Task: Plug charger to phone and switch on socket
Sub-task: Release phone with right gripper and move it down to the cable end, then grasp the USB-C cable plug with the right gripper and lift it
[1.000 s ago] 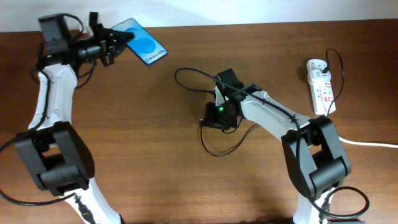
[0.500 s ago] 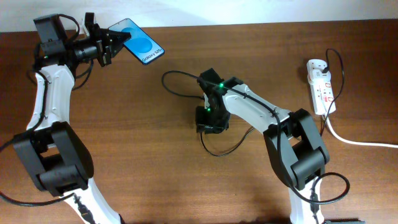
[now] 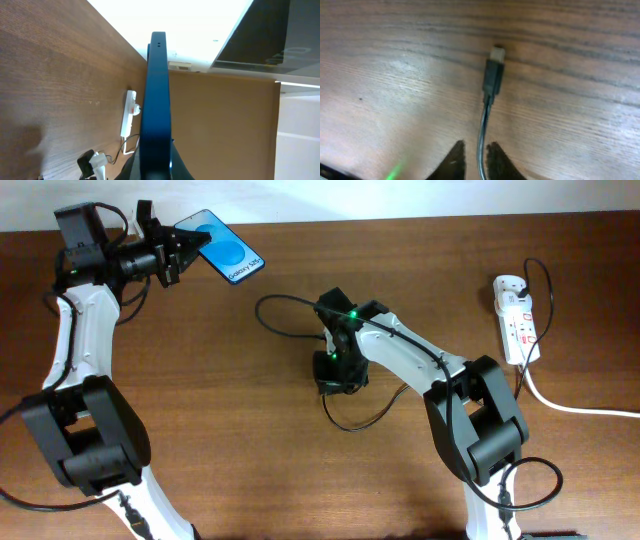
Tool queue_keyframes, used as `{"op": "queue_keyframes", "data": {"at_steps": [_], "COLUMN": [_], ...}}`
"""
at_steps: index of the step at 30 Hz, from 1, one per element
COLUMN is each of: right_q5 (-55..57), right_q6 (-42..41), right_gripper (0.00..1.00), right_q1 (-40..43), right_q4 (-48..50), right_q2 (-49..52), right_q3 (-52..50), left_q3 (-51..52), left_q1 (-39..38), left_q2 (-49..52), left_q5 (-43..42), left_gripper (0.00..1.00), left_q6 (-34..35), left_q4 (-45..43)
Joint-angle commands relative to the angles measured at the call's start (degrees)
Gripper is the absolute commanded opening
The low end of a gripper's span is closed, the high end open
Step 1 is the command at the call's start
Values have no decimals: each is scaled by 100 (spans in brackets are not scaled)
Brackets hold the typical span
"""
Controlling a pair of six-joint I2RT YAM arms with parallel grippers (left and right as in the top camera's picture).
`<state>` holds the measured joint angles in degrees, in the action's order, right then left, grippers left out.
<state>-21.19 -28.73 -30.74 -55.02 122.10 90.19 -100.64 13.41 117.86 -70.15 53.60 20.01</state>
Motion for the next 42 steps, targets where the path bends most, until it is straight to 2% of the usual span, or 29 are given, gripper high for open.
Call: {"op": "queue_keyframes", "data": {"at_steps": [1,5,7,10,12,15,19,22,24,30,36,42], "right_q5": [-98,-374,-387,-313,4,708,796,321,256,254,227,295], "right_q6": [376,935,1150,1434,1484,1482,1488,1705,1777,1270,1019,1309], "right_gripper": [27,33,39,38,31,12,4,4,6,33,35,38], "right_q1": [-39,-138,-199,-164,-131,-20,289,702,852,1071,1279,1209], "right_q4": [-184,-507,-708,-870,-916,-953,-726,-455,-413,-70,74,9], "right_q2": [120,219,260,267,267,267,267,267,269,269,269,269], "right_q3": [87,87,87,87,87,87,111,140,138,142,313,1373], "left_q3": [-87,-87,-87,-87,-87,-87,-87,-87,-87,-87,-87,-87], "left_q1": [-2,-2,-2,-2,-2,-2,-2,-15,-37,-79,-101,-105], "left_q2": [-11,-11,-11,-11,-11,-11,-11,-11,-11,-11,-11,-11], "left_q5": [-280,-278,-278,-306,-363,-407,-404,-404,-402,-382,-337,-295], "left_gripper": [0,0,0,0,0,0,0,0,0,0,0,0], "left_q6": [37,35,35,35,35,35,33,-35,-52,-52,-55,-52], "left_q4": [-46,-46,-46,-46,-46,-46,-46,-46,-46,-48,-48,-48]}}
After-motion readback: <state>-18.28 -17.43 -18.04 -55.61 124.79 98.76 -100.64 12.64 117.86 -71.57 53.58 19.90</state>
